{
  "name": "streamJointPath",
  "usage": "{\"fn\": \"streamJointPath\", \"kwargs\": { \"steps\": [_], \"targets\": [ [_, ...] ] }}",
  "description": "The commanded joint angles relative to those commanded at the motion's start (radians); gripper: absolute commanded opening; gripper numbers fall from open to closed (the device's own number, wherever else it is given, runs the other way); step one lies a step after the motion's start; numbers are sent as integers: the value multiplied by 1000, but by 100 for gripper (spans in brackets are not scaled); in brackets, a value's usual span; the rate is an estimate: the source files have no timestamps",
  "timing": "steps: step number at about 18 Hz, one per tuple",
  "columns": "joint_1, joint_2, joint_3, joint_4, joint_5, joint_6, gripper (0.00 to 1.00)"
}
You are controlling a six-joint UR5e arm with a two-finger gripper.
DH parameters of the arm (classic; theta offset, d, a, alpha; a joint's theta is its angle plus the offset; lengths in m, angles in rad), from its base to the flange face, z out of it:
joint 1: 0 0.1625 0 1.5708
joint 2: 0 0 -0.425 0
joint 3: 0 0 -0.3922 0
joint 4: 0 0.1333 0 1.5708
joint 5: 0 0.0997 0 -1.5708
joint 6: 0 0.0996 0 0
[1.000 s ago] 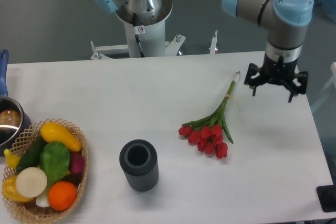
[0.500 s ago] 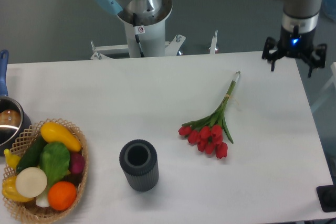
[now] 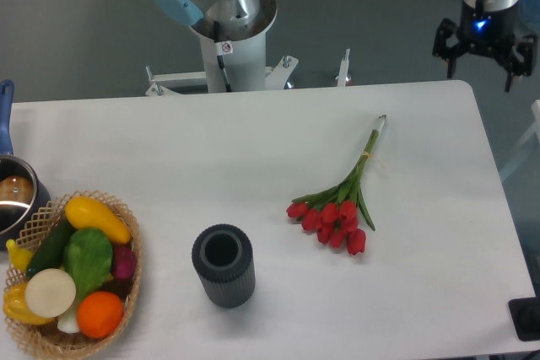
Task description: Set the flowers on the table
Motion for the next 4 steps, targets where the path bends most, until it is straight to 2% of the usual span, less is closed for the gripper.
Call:
{"fn": "streamJointPath", "kwargs": {
  "steps": [4],
  "targets": [
    [-2, 2, 0, 5, -15, 0, 100]
  ]
}}
